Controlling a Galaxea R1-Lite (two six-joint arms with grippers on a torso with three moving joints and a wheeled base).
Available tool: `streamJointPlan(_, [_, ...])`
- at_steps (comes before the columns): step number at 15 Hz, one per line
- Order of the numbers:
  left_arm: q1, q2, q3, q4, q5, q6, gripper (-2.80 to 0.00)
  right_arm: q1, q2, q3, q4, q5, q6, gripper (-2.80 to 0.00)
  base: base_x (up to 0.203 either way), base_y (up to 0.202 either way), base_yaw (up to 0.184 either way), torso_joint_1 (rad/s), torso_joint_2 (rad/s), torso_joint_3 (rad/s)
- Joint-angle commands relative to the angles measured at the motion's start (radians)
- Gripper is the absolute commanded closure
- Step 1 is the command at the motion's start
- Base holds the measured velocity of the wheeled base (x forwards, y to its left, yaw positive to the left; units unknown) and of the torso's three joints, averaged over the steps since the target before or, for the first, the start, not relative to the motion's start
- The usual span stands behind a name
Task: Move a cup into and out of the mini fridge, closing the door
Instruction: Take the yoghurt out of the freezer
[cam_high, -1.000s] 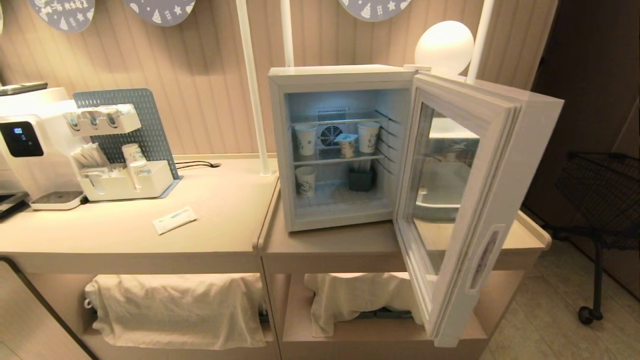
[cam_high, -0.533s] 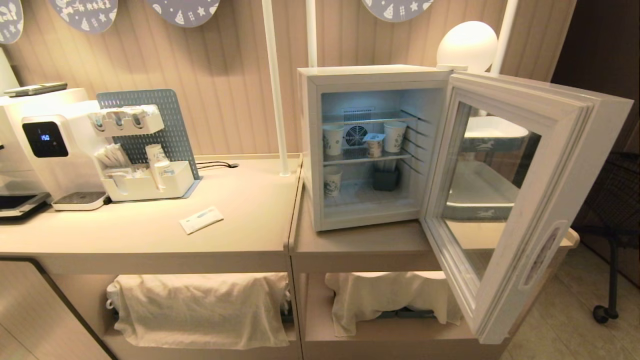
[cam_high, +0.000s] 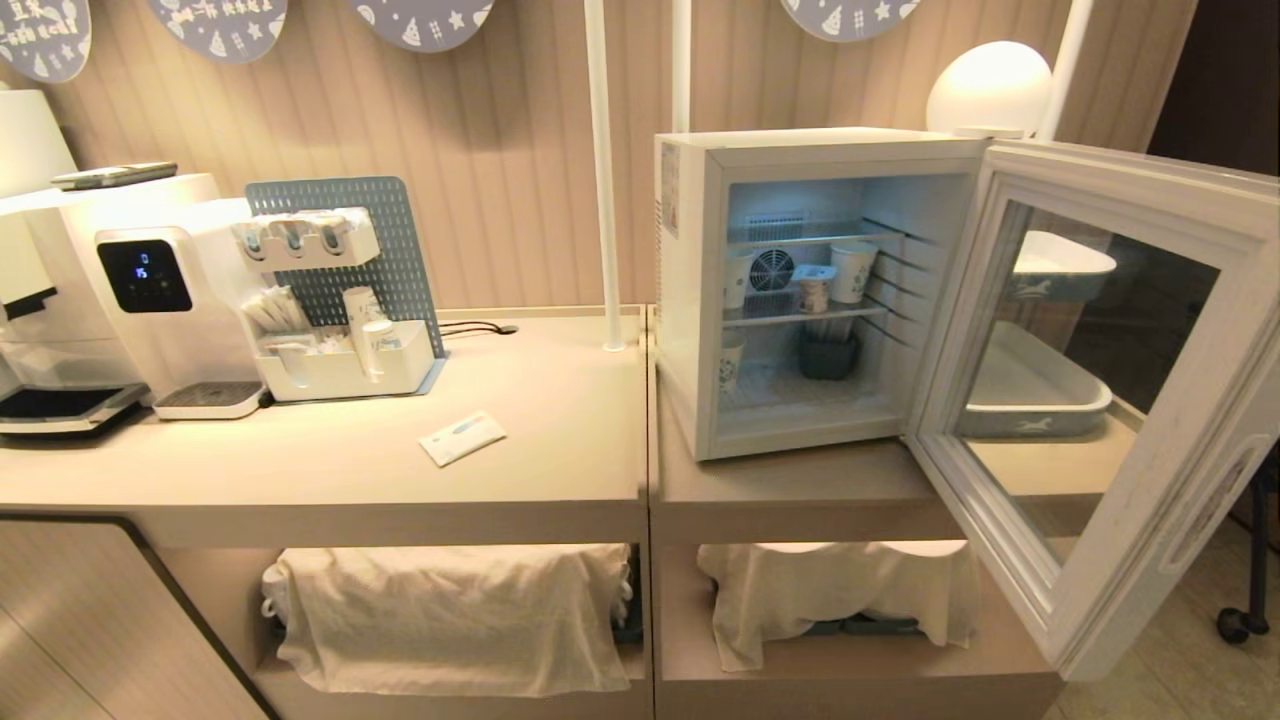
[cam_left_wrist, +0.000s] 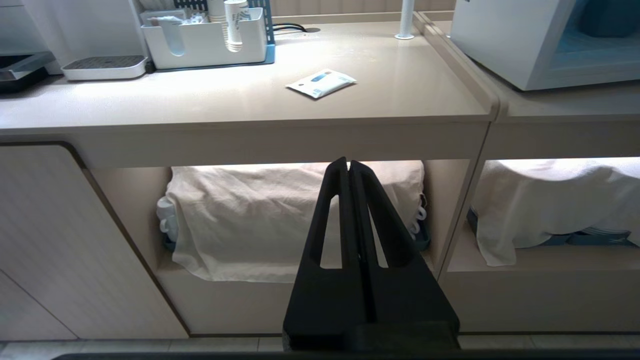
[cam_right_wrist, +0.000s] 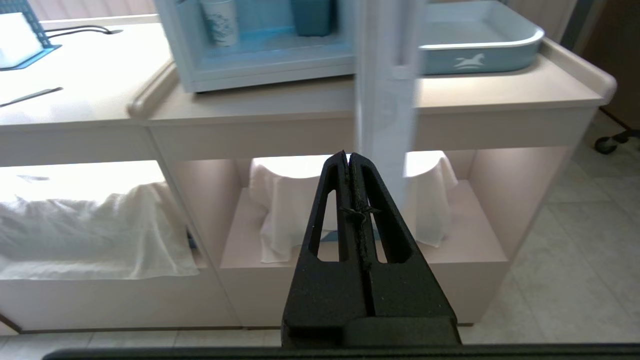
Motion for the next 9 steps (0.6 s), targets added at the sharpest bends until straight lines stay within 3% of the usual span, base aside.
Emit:
streamJointPlan(1, [0.0,0.0,0.002,-0.001,0.0,-0.001,0.0,0.0,0.0,0.0,0.0,0.0,0.0,0.0,0.0,0.192,0.002,0.007,0.0,0.005])
streamJointPlan(9, [0.0,0.0,0.0,-0.001,0.0,-0.009,0.0,0.0,0.0,0.0,0.0,0.0,0.0,0.0,0.0,0.186,-0.002,0.001,0.0,0.002])
